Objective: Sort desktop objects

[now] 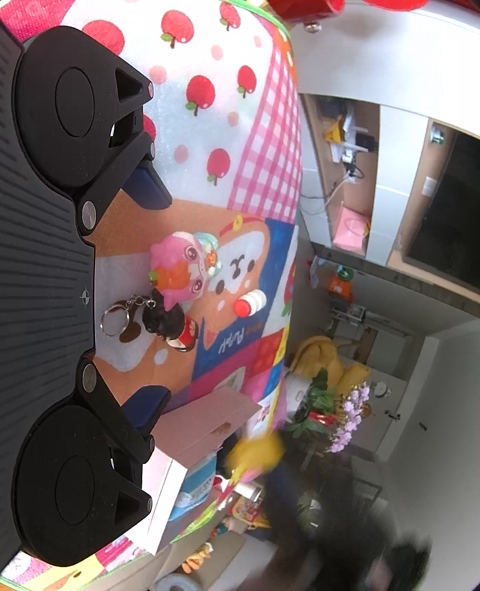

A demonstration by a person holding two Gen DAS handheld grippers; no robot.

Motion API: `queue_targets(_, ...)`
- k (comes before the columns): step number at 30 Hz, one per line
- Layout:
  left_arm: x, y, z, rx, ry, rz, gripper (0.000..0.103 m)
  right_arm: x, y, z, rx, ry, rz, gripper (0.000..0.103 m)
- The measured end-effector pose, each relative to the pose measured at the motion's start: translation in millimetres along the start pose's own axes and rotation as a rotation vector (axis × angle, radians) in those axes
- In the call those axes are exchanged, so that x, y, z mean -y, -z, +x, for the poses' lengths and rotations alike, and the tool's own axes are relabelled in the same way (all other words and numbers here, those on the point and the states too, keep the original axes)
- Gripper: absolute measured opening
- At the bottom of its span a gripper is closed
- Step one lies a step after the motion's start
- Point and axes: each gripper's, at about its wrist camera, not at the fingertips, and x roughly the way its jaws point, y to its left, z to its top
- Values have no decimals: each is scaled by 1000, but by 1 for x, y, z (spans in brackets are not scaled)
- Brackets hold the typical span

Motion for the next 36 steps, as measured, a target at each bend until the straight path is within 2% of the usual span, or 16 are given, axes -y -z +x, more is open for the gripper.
queue_targets(3, 8, 0, 0, 4, -7, 53, 103, 16, 60, -28, -8, 0, -2, 32)
queue_targets(6, 23, 2, 0, -3, 3, 135, 103, 44, 106, -38, -31, 26, 51, 32)
queue_targets(8, 34, 3, 2, -12, 17, 184, 103, 60, 128, -40, -8, 81, 67, 32)
queue_targets(10, 47, 3, 6, -16, 26, 257, 103, 74, 143, -42, 56, 142, 60, 34)
queue_targets(11, 52, 3, 8, -16, 23, 296, 98, 77, 149, -43, 87, 158, 53, 41)
queue_targets(12, 58, 2, 12, -19, 11, 341, 84, 80, 156, -46, 125, 182, 40, 46)
queue_targets(13, 62, 0, 15, -25, -2, 377, 77, 81, 163, -48, 167, 201, 27, 55)
queue_targets(14, 66, -1, 20, -31, -12, 406, 75, 81, 171, -51, 206, 205, 20, 62)
queue_targets(15, 68, -3, 25, -33, -24, 425, 78, 82, 179, -53, 235, 201, 15, 64)
queue_targets(18, 71, -8, 42, -46, -72, 486, 78, 84, 205, -62, 306, 193, 11, 71)
queue_targets(20, 73, -9, 51, -65, -99, 510, 74, 84, 219, -61, 333, 218, 10, 80)
queue_targets(23, 73, -8, 60, -95, -112, 538, 62, 82, 239, -58, 364, 265, -3, 87)
queue_targets(26, 76, -1, 62, -106, -117, 584, 61, 82, 256, -57, 407, 336, -30, 98)
queue_targets(31, 83, 7, 65, -116, -134, 647, 52, 84, 272, -53, 484, 408, -33, 102)
queue_targets(33, 80, 6, 66, -122, -145, 650, 43, 87, 274, -49, 487, 408, -16, 103)
queue_targets(36, 74, 1, 70, -157, -132, 623, 43, 92, 274, -47, 478, 406, 20, 103)
